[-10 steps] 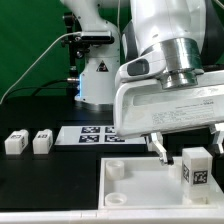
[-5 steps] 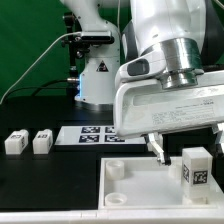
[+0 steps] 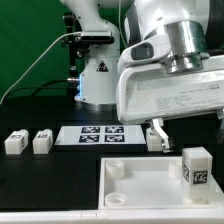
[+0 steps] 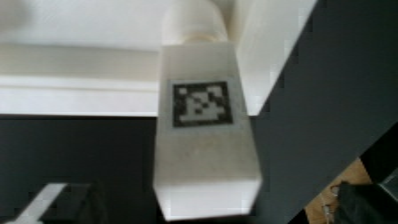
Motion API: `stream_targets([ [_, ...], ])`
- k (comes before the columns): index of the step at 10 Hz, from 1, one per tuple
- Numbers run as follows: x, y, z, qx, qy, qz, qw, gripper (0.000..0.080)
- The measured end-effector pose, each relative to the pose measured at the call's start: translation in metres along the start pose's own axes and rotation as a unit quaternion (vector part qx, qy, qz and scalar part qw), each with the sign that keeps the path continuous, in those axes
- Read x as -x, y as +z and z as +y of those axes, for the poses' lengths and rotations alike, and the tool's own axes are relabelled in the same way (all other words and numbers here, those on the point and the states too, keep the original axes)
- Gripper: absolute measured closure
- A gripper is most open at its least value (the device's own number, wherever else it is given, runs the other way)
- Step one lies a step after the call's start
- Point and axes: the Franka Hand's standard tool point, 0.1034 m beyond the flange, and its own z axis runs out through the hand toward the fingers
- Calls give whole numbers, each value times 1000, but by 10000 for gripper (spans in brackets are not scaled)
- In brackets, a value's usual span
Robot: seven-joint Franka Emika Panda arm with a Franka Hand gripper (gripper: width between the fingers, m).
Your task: Assemble one leg
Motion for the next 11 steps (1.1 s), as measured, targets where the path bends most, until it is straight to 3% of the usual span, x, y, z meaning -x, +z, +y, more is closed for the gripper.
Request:
stream_targets([
  [1,-3,-3,0,-3,1,-25,1000,150],
  [3,-3,-2,-1,-15,3,-136,991,150],
  [6,2,8,2,-31,9,-281,959,150],
  [11,3,18,5,-31,12,-282,959,150],
])
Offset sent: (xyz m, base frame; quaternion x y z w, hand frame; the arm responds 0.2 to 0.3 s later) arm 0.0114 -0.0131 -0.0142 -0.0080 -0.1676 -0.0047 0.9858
